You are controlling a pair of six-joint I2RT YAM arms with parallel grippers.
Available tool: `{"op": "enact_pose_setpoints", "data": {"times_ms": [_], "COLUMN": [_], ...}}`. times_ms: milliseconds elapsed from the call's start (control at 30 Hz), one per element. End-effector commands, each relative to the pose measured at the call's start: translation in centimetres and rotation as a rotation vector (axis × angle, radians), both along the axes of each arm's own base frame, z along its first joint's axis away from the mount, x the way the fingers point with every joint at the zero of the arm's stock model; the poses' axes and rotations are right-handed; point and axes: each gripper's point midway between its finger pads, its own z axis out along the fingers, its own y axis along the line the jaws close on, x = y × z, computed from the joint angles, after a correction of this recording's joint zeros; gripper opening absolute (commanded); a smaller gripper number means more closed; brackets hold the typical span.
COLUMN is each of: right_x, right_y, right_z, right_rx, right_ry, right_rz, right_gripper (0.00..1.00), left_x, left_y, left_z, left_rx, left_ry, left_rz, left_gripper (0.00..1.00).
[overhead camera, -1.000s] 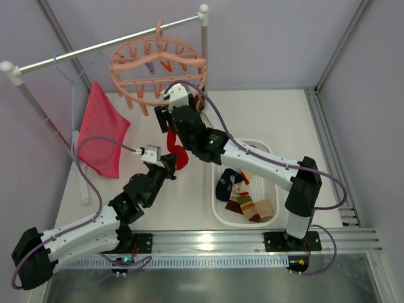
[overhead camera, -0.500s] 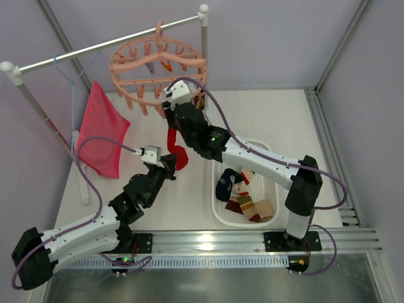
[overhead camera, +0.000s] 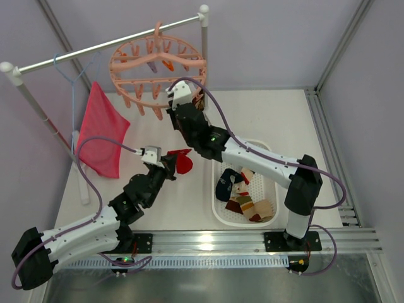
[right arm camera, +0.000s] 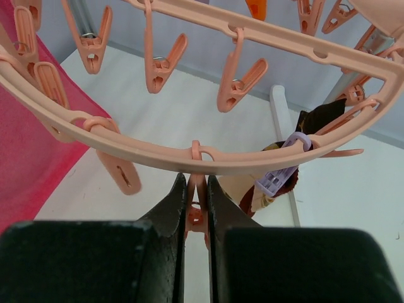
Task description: Remove the socks clipped to the hanger
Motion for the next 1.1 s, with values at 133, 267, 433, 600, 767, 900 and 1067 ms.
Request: {"op": "enact_pose_setpoints", "data": {"times_ms": [133, 267, 433, 600, 767, 900, 1067], "right_x": [0.1, -0.1, -0.5, -1.1, -1.3, -1.2, -1.6], "right_y": [-0.4, -1.0, -1.8, -3.2, -6.6, -10.8, -17.1], "right_z": [-0.1, -0.2, -0.4, -1.5, -5.0, -8.0, -11.2], "right_rx": [0.011, 0.012, 0.028, 0.031, -0.003, 0.000, 0.085], "right_ry": [-0.011, -0.006, -0.006, 0.008, 0.059, 0.114, 0.189], "right_rz": [-0.026, -0.038, -0.049, -0.075, -0.144, -0.214, -0.248], "right_gripper": [0.09, 0.62, 0.72, 0.74, 0.77, 0.77, 0.80], "left_x": [0.1, 0.3, 0.5, 0.7, 0.4, -0.1, -1.7], "left_y": [-0.4, -0.4, -0.4, -0.1, -0.2, -0.4, -3.6], "left_z": [0.3, 0.0, -0.2, -0.4, 0.0, 0.9, 2.0], "left_rx": [-0.022, -0.013, -0.004, 0.010, 0.021, 0.023, 0.046], "left_ry": [-0.013, -0.005, -0.001, 0.000, -0.013, -0.032, -0.051], "left_rz": [-0.005, 0.001, 0.012, 0.032, 0.013, -0.028, -0.226], "left_gripper": [0.00, 0.00, 0.00, 0.00, 0.00, 0.01, 0.00]}}
